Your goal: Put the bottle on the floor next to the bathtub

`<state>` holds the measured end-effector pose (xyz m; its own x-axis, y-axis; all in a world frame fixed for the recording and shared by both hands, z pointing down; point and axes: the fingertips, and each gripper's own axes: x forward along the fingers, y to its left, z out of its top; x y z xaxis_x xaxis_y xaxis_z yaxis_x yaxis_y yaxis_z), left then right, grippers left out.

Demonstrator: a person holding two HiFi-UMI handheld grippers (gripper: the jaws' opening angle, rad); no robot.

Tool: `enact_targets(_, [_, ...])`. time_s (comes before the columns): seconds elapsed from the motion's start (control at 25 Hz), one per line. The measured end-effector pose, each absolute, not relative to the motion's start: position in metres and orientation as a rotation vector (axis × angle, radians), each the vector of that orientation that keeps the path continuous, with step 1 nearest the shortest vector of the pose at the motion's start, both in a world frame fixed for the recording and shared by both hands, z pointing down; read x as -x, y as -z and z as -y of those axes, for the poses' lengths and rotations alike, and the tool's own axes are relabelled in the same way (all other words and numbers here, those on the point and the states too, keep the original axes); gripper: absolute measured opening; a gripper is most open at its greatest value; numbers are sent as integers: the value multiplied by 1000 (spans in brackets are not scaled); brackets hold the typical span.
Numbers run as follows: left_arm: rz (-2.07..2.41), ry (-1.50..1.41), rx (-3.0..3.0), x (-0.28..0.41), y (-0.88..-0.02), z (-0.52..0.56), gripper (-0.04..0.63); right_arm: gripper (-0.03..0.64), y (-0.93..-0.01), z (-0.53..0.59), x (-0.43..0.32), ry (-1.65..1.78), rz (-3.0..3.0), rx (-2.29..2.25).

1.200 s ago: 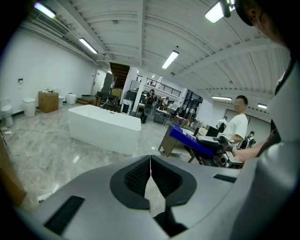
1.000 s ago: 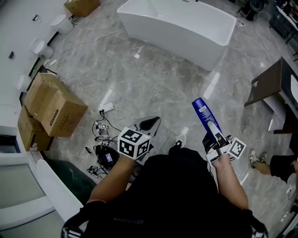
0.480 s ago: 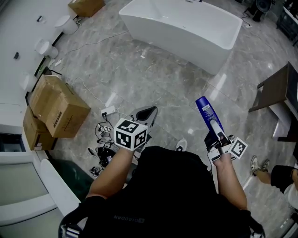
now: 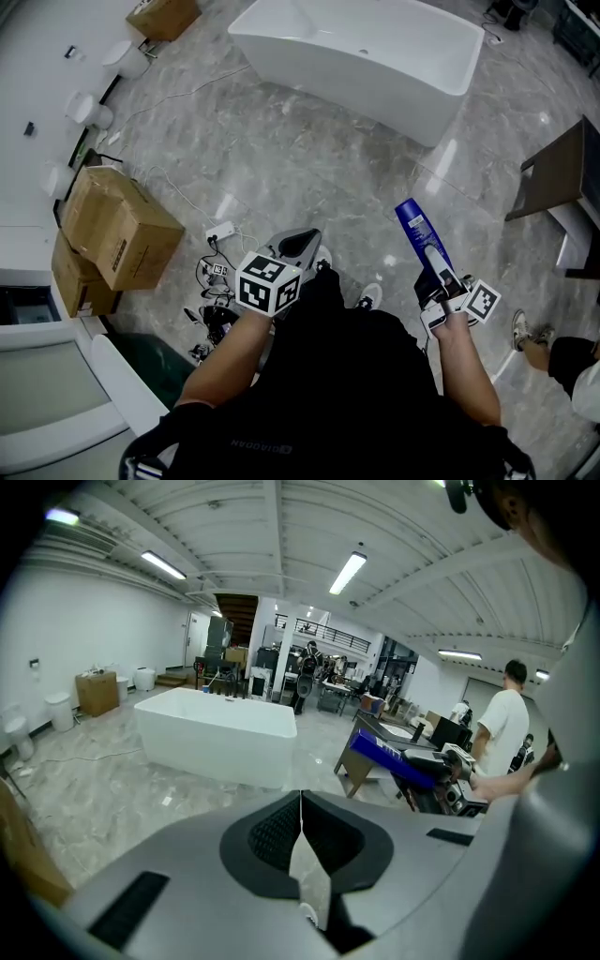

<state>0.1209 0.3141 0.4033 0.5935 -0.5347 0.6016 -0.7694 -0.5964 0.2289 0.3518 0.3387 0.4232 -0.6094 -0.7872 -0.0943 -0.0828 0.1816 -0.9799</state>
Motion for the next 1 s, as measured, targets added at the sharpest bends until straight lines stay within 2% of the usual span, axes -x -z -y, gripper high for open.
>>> enact_targets(0.36, [992,-651,-2348,-101,-416,-265,17,166,-435,-293,-330,1504,-1833,874])
enact_targets(1.0, [960,-504,-2396,-35,-398,-87,17,164,-396,-123,-257,1470,-1890,956])
